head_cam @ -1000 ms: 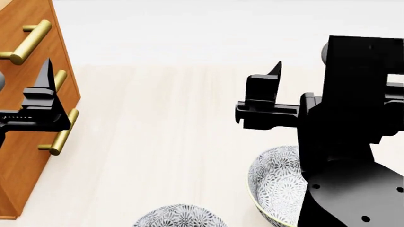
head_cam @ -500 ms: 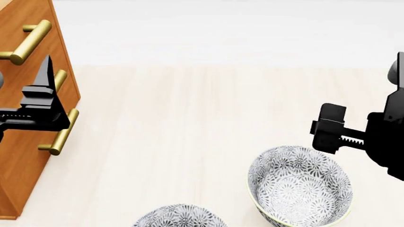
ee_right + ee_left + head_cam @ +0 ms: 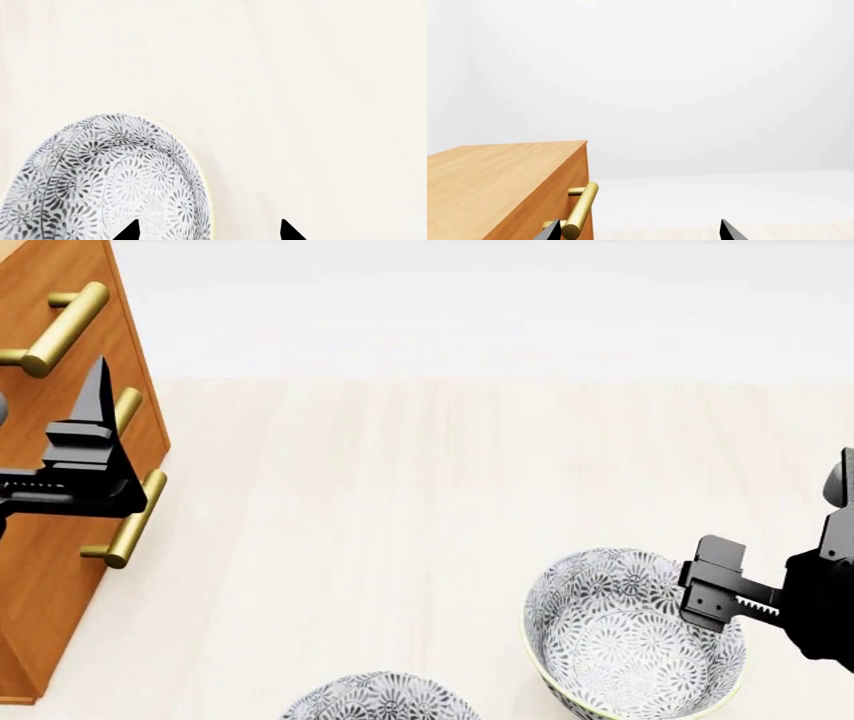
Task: Stack the bowl at the front on the bowl in the middle.
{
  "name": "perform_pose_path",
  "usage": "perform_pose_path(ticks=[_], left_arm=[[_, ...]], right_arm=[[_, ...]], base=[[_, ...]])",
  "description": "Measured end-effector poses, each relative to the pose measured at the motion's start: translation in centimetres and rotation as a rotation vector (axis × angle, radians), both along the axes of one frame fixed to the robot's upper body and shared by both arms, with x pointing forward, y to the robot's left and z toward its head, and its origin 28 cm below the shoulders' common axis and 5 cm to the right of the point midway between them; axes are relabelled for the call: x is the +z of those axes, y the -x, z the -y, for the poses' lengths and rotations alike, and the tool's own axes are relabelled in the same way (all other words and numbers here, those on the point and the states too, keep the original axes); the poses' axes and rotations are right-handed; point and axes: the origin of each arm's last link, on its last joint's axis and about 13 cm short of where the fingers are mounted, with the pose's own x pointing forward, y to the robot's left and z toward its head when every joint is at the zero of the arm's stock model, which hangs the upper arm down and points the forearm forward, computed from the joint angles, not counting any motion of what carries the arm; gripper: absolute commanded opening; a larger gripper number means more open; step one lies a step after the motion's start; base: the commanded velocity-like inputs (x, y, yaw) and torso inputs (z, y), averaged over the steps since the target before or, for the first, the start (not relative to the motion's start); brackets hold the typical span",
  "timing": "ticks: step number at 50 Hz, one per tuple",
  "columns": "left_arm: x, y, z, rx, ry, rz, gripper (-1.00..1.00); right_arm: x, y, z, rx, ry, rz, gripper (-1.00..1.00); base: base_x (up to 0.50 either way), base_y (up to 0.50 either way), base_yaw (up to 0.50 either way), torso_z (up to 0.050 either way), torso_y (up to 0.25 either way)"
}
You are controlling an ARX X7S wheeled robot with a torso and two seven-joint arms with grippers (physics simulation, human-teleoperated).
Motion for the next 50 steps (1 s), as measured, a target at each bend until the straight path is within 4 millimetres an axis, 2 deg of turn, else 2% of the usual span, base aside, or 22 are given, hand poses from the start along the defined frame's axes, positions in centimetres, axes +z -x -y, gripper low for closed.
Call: perform_pose_path(ticks=[21, 37, 50], left_arm=[[-0.2, -0.2, -0.1, -0.001, -0.004, -0.005, 1.0], [-0.3, -0.2, -0.2, 0.0, -0.007, -0.007, 1.0], [-0.3, -0.2, -0.1, -0.001, -0.01, -0.009, 1.0]], right_arm=[[-3.0, -0.7, 0.6, -0.007, -0.037, -0.066, 1.0], [-4.2, -0.8, 0.7, 0.001, -0.046, -0.087, 1.0], [-5.0, -0.7, -0.1, 0.08, -0.02, -0.119, 1.0]], base=[[0.0, 0.0, 0.0, 0.0, 0.0], [0.0, 0.0, 0.0, 0.0, 0.0], [0.0, 0.0, 0.0, 0.0, 0.0]])
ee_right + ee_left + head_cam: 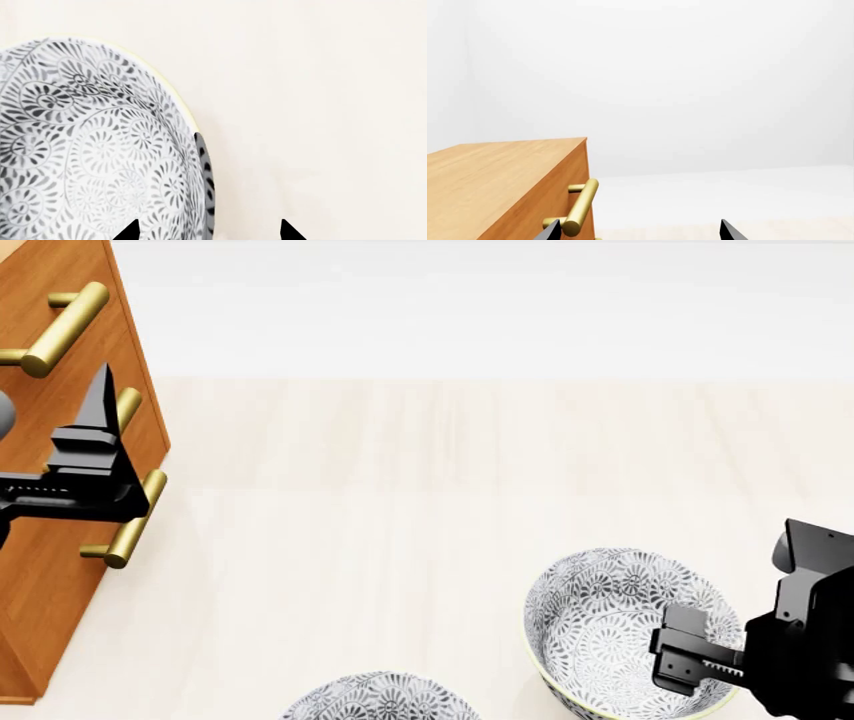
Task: Stack the bowl at the front on the bowl in the middle.
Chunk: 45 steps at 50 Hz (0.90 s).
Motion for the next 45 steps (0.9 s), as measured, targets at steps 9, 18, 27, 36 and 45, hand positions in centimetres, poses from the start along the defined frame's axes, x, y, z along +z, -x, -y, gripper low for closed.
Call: perform_pose_path(ticks=[9, 18, 27, 36, 45], left_arm=[[0.0, -0.1, 0.0, -0.001, -0.002, -0.001, 1.0], [-0.1, -0.1, 0.0, -0.002, -0.003, -0.003, 1.0], [-0.2, -0.2, 0.0, -0.002, -0.004, -0.004, 1.0], [-0.2, -0.2, 0.0, -0.003, -0.004, -0.005, 1.0], [-0.1, -0.2, 0.1, -0.004, -0.005, -0.005, 1.0]], right_arm=[[-0.1, -0.1, -0.2, 0.018, 0.003, 0.015, -1.0], [0.0, -0.2, -0.3, 0.024, -0.002, 0.033, -1.0], [0.5, -0.1, -0.4, 0.029, -0.019, 0.063, -1.0], [2.9, 0.1, -1.0, 0.031, -0.073, 0.146, -1.0], [5.4, 0.6, -1.5, 0.034, -0.109, 0.221, -1.0]], base=[[0.0, 0.0, 0.0, 0.0, 0.0], [0.0, 0.0, 0.0, 0.0, 0.0], [0.0, 0.0, 0.0, 0.0, 0.0], [0.0, 0.0, 0.0, 0.0, 0.0], [0.0, 0.0, 0.0, 0.0, 0.0]])
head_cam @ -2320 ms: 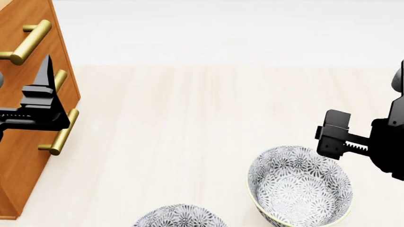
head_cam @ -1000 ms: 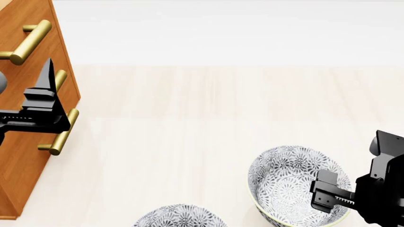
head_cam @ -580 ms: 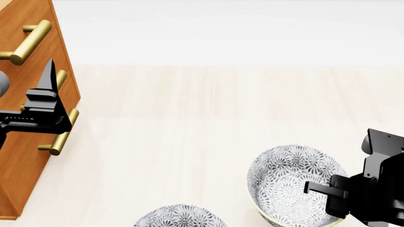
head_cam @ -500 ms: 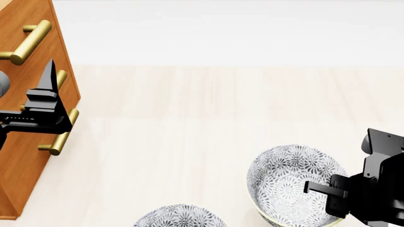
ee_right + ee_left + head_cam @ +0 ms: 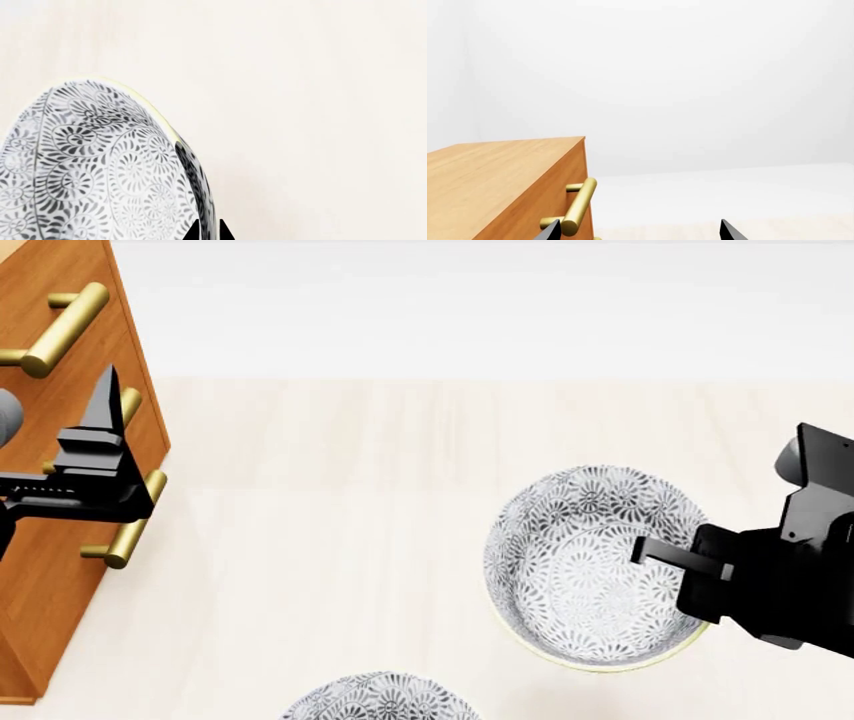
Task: Stack the bowl at the front on the bowl in the middle.
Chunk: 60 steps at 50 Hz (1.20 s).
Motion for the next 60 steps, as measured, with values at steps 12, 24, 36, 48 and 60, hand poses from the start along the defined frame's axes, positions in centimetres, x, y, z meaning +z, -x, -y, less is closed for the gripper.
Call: perform_pose_path(ticks=[12, 24, 36, 48, 60], left_arm=[[0.1, 0.0, 0.0, -0.001, 0.0, 0.002, 1.0], [0.2, 0.0, 0.0, -0.002, -0.001, 0.003, 1.0], [0.2, 0.0, 0.0, -0.001, 0.0, 0.003, 1.0], [0.2, 0.0, 0.1, -0.001, 0.002, 0.003, 1.0], [0.2, 0.0, 0.1, -0.004, 0.0, 0.005, 1.0]], right_arm=[[2.4, 1.0, -0.5, 0.033, -0.035, 0.06, -1.0], [4.2, 2.2, -1.2, 0.078, -0.042, 0.09, -1.0], [5.3, 4.4, -3.1, 0.188, -0.01, 0.113, -1.0], [5.5, 6.5, -5.1, 0.318, 0.035, 0.121, -1.0], [4.5, 8.1, -7.2, 0.45, 0.076, 0.108, -1.0]], base=[[0.0, 0.0, 0.0, 0.0, 0.0], [0.0, 0.0, 0.0, 0.0, 0.0], [0.0, 0.0, 0.0, 0.0, 0.0], [0.0, 0.0, 0.0, 0.0, 0.0], [0.0, 0.0, 0.0, 0.0, 0.0]])
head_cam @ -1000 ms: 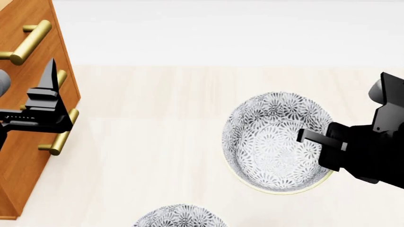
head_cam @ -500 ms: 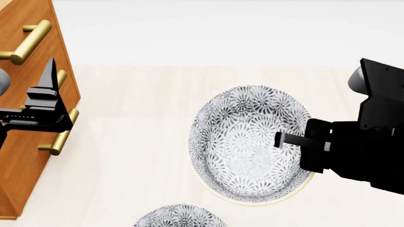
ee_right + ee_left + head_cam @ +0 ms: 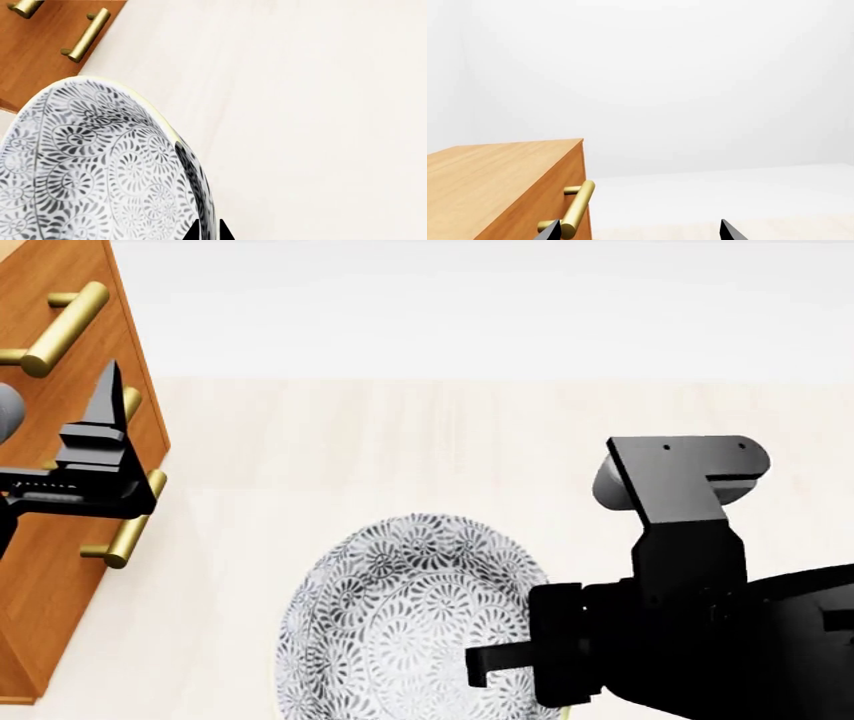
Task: Stack the bowl at the front on the bowl in the middle.
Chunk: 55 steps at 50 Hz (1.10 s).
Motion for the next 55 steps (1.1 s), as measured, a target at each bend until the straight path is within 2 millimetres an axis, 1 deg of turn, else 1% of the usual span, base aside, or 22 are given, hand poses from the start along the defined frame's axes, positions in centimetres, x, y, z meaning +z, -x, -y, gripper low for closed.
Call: perform_pose_path(ticks=[8, 17, 39, 45, 46, 55], left_arm=[[0.0, 0.0, 0.0, -0.001, -0.001, 0.0, 1.0], [0.0, 0.0, 0.0, -0.002, -0.001, 0.0, 1.0], [-0.2, 0.0, 0.0, -0.001, -0.001, -0.004, 1.0], [-0.2, 0.0, 0.0, -0.001, -0.001, -0.005, 1.0], [-0.2, 0.0, 0.0, -0.001, -0.001, -0.005, 1.0], [-0.3, -0.1, 0.0, -0.002, -0.002, -0.007, 1.0]], right_arm=[[-1.3, 0.4, -1.1, 0.061, 0.025, -0.025, -1.0], [-2.6, 0.3, -1.8, 0.102, 0.041, -0.057, -1.0], [-5.8, -1.0, -2.6, 0.13, 0.061, -0.141, -1.0], [-6.4, -1.3, -2.7, 0.13, 0.066, -0.16, -1.0], [-6.5, -1.3, -2.7, 0.13, 0.066, -0.162, 1.0], [-6.8, -1.5, -2.8, 0.136, 0.064, -0.184, 1.0]], base=[[0.0, 0.0, 0.0, 0.0, 0.001], [0.0, 0.0, 0.0, 0.0, 0.0], [0.0, 0.0, 0.0, 0.0, 0.0], [0.0, 0.0, 0.0, 0.0, 0.002], [0.0, 0.0, 0.0, 0.0, 0.0], [0.0, 0.0, 0.0, 0.0, 0.0]])
